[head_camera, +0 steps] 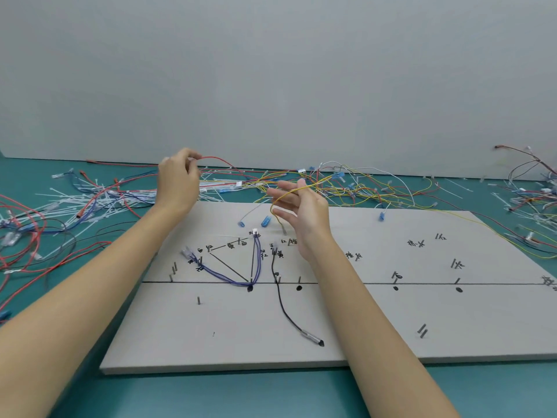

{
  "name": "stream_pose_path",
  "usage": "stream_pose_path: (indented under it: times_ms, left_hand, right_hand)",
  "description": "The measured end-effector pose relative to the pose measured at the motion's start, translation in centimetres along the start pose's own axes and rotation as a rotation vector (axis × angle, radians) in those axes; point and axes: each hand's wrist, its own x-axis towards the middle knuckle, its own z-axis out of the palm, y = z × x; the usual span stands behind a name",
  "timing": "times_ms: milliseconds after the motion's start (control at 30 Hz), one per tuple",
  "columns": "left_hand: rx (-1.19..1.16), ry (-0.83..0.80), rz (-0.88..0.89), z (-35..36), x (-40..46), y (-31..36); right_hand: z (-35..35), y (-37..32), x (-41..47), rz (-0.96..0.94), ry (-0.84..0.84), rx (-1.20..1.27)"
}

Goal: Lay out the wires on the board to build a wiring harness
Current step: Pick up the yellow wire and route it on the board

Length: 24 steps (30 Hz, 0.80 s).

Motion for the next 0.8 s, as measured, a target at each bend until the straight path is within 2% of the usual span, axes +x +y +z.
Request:
stream_pose_path:
  times_ms: [100, 233, 333, 467, 567, 633, 733, 800]
  left_hand:
    - [0.238, -0.111, -0.025, 0.3, 0.5, -2.4]
    - [0.593, -0.312, -0.154, 0.7, 0.1, -4.2]
    - [0.627, -0.376, -0.263, 0.6, 0.6, -4.5]
    - [0.686, -0.384, -0.251, 0.5, 1.2, -4.0]
    - [0.560, -0.272, -0.141, 0.6, 0.5, -1.6]
    - [0.320, -0.283, -0.091, 0.5, -0.1, 1.1]
    - [-0.374, -0.487, -0.289, -0.5, -2.1, 5.8]
    - [-0.584, -0.653, -0.411, -1.4, -3.6, 8.3]
  right_hand:
    - [-0.3, -0.1, 0.1, -0.001, -0.032, 0.057]
    - [-0.4, -0.2, 0.2, 0.000, -0.028, 0.138]
    - [-0.4, -0.2, 0.1, -0.015, -0.026, 0.095]
    - [-0.2, 0.1, -0.3, -0.117, -0.064, -0.094]
    - [0.1, 0.6, -0.6, -0.209, -0.073, -0.213]
    - [0.3, 0.8, -0.7, -0.246, -0.069, -0.229]
    - [0.4, 0.9, -0.7, -0.264, -0.043, -0.191]
    - [0.4, 0.9, -0.7, -0.281, -0.020, -0.164]
